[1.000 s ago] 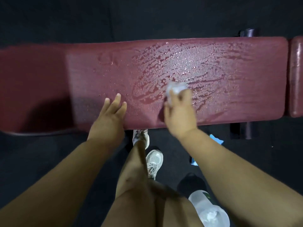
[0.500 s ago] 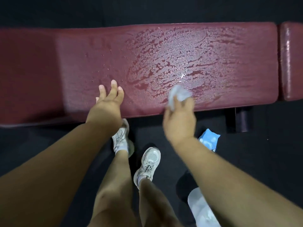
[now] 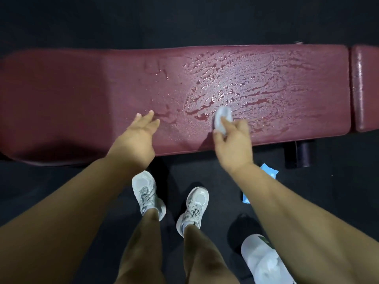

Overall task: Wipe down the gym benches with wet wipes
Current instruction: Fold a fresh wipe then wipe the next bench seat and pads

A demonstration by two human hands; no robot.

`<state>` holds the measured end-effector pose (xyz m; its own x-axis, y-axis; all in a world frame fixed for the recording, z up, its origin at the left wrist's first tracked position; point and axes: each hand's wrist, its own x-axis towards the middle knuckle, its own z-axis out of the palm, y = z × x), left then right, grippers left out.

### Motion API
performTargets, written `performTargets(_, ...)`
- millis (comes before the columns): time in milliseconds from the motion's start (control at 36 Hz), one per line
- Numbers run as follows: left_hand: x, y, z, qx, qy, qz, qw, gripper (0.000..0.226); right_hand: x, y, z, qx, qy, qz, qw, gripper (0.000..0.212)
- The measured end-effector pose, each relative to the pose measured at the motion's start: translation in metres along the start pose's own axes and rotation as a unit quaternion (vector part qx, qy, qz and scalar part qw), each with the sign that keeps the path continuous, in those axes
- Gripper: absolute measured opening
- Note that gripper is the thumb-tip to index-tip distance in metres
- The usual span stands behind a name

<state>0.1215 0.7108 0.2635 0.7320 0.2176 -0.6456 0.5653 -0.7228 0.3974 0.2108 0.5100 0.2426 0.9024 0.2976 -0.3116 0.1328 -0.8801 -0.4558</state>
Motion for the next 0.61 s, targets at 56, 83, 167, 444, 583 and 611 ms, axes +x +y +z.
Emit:
performTargets(56, -0.002, -0.016, -0.008, 0.003, 0.021, -0.029, 0.999, 0.070, -0.009, -0.017, 0.016, -0.025, -0.051, -0.071, 0.996, 0.044)
performTargets(83, -0.002, -0.023, -0.012, 0.005, 0.035, -0.044, 0.998, 0.070, -0.013, -0.024, 0.025, -0.035, -0.079, -0.114, 0.990, 0.043)
performTargets(167, -0.005, -0.046, -0.022, 0.021, 0.054, -0.077, 0.995, 0.070, -0.027, -0.040, 0.045, -0.072, -0.161, -0.262, 0.949, 0.051)
performTargets(444, -0.004, -0.069, -0.053, 0.047, -0.026, -0.067, 0.996, 0.076, 0.049, -0.047, 0.000, -0.039, 0.109, 0.084, 0.990, 0.040)
performTargets(583, 0.003, -0.070, -0.061, 0.063, -0.047, -0.058, 0.995, 0.069, 0.049, -0.076, 0.026, -0.029, 0.107, 0.123, 0.986, 0.038)
performTargets(611, 0.004, -0.071, -0.063, 0.059, -0.044, -0.059, 0.996, 0.069, 0.040, -0.087, 0.040, -0.052, 0.069, 0.065, 0.994, 0.037)
